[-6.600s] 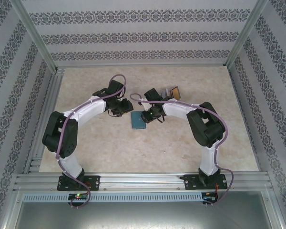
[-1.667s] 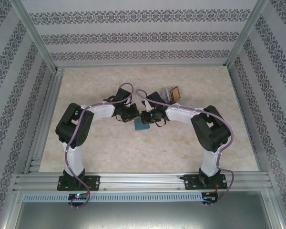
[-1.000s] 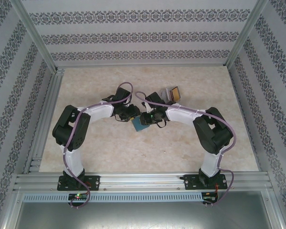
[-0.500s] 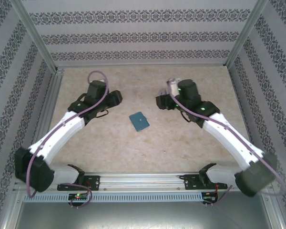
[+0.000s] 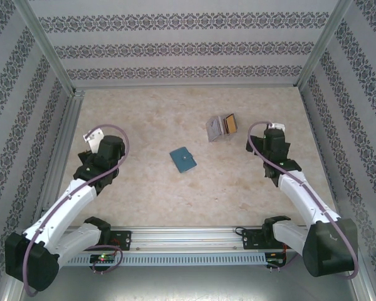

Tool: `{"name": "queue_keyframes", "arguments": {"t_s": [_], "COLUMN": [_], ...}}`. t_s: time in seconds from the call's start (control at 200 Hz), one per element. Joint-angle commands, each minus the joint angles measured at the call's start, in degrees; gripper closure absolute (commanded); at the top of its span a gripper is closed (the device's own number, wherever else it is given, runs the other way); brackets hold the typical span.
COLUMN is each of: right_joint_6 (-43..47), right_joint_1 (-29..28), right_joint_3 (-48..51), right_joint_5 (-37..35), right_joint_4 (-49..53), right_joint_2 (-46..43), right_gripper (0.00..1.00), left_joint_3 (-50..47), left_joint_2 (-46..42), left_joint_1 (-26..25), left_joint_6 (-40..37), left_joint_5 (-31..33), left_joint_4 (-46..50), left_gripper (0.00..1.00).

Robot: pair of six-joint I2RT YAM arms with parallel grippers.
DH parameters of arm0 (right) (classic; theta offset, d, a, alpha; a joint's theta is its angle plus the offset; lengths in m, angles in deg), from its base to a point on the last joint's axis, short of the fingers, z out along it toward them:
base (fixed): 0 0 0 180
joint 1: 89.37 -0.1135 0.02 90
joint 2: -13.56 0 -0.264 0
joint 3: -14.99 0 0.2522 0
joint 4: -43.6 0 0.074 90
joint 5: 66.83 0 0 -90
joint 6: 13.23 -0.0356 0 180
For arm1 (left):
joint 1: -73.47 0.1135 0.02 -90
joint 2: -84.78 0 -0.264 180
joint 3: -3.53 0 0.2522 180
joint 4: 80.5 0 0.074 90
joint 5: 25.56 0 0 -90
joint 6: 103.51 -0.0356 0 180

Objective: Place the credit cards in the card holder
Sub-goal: Reset both arms

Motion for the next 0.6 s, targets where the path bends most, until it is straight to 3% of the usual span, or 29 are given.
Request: {"name": "queue_keyframes", "arguments": {"t_s": [0.0,0.135,0.28,0.595], "right_joint_6": [1.23,2.85,5.02,12.2], "right_joint_1": [0.92,2.7,4.24,5.38], "right_joint_3": [4.0,6.83,9.12,20.65], "right_joint_5": [-7.05,-8.83,-7.43,0.16], "right_joint_4": [-11.79,-15.46,-19.81,-41.67], "right_joint_2": [-0.07,1.11,2.18,1.17], "right_gripper": [0.02,0.02,0.02,0.02], "left_joint_3": [-7.01,-15.86,-18.99,-27.03], "left_joint_2": [-3.13,-6.07,-7.78,-4.65], "left_joint_1": [1.41,2.43,4.71,11.98], "left_joint_6": [-4.89,-10.19,-16.82,-21.16], "left_joint_5": [7.58,6.65,1.45,-10.53], "left_joint_4": [-11.52,-23.34,-29.89,-45.83], "left_gripper": [0.0,0.0,0.01,0.01]}}
